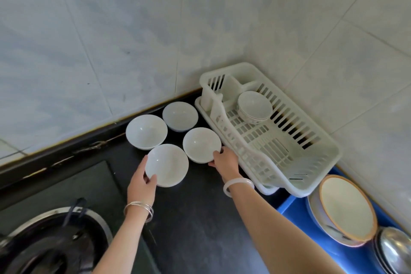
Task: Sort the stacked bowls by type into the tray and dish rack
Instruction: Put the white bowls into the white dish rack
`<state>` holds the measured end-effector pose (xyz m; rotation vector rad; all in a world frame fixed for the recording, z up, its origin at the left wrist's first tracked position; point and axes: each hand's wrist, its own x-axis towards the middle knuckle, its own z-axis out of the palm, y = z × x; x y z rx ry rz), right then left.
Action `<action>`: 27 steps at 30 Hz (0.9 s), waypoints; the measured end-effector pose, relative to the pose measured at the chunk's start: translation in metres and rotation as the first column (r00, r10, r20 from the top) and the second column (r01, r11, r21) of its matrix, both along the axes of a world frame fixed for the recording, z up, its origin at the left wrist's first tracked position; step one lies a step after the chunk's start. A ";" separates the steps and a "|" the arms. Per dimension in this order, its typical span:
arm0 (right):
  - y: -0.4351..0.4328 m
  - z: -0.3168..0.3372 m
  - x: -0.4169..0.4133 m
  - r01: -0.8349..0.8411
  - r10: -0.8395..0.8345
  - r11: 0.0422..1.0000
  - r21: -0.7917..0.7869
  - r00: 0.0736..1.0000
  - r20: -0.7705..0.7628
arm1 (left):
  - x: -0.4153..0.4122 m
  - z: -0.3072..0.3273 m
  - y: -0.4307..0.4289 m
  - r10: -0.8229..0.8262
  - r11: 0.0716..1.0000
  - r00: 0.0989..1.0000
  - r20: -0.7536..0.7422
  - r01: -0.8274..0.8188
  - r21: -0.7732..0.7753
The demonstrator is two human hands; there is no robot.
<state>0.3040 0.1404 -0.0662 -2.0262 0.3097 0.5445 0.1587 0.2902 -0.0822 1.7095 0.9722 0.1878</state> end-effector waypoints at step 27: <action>0.044 0.029 -0.032 -0.417 0.456 0.854 -0.310 0.888 0.060 | 0.001 -0.017 0.010 0.250 0.906 0.965 0.082 -0.203 -0.371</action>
